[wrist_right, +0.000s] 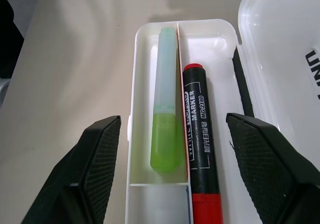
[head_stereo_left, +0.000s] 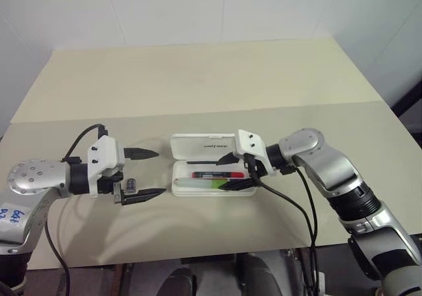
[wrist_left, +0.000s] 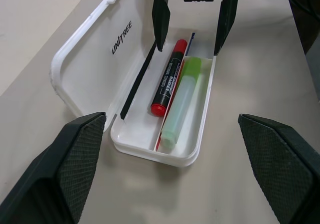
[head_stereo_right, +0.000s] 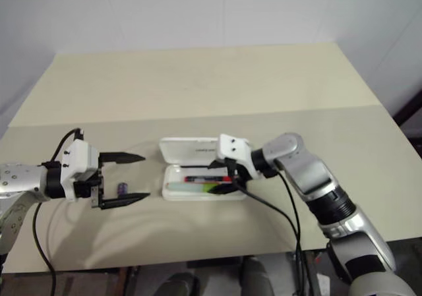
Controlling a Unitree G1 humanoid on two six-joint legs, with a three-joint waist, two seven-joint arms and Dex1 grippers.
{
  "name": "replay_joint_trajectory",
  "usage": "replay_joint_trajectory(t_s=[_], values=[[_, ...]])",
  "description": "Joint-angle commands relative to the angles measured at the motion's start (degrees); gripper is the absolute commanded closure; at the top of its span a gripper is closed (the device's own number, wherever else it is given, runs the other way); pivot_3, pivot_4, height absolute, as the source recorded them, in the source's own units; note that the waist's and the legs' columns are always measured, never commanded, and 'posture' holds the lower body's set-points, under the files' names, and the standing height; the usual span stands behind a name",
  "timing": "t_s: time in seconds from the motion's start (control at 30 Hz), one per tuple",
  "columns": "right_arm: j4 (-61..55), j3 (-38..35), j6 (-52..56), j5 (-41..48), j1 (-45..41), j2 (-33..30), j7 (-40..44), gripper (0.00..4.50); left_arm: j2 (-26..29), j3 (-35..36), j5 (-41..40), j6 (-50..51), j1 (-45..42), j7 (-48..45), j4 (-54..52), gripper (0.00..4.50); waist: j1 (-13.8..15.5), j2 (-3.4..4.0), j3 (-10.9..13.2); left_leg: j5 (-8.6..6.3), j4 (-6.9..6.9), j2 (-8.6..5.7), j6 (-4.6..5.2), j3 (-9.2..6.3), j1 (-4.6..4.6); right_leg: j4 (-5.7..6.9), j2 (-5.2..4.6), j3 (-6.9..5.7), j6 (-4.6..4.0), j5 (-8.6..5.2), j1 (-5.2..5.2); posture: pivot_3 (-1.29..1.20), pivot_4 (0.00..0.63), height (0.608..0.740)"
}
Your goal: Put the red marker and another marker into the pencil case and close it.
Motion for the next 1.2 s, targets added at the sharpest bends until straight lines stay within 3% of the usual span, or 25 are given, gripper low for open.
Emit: replay_joint_trajectory(t_s=[0.03, 0.07, 0.13, 0.4, 1.2], values=[[-2.2, -0.8, 0.3, 1.0, -0.2, 0.9, -0.7, 0.95, 0.0, 0.4, 0.0, -0.7, -1.0, 0.4, -0.4, 0.00, 0.0, 0.00, 0.0, 0.00, 0.00, 0.00, 0.00, 0.00, 0.00, 0.00, 0.00, 0.00, 0.00, 0.00, 0.00, 0.00, 0.150, 0.740], [-2.0, -0.5, 0.2, 0.9, -0.2, 1.2, -0.7, 0.95, 0.0, 0.4, -0.1, -0.7, -1.0, 0.4, -0.4, 0.00, 0.0, 0.00, 0.0, 0.00, 0.00, 0.00, 0.00, 0.00, 0.00, 0.00, 0.00, 0.00, 0.00, 0.00, 0.00, 0.00, 0.150, 0.740], [-1.0, -0.1, -0.6, 0.5, -0.3, 1.6, -0.6, 1.54, 0.0, 0.4, -0.1, -0.7, -1.0, 0.5, -0.5, 0.00, 0.0, 0.00, 0.0, 0.00, 0.00, 0.00, 0.00, 0.00, 0.00, 0.00, 0.00, 0.00, 0.00, 0.00, 0.00, 0.00, 0.150, 0.740], [-0.8, 1.0, -0.9, -0.3, -0.4, 3.4, -1.1, 4.47, 0.1, 0.6, -0.2, -0.5, -0.8, 0.8, -0.7, 0.00, 0.0, 0.00, 0.0, 0.00, 0.00, 0.00, 0.00, -0.01, 0.00, 0.01, 0.00, 0.00, 0.00, 0.00, -0.01, 0.00, 0.150, 0.740], [6.8, 3.2, -6.8, -4.9, -2.0, 7.5, -2.8, 4.49, -0.4, 0.4, -0.5, -0.3, -0.9, 1.9, -1.3, 0.00, -0.1, 0.00, 0.0, 0.01, 0.00, 0.00, -0.01, -0.01, 0.03, 0.06, 0.00, 0.00, -0.01, 0.00, -0.02, 0.00, 0.150, 0.740]])
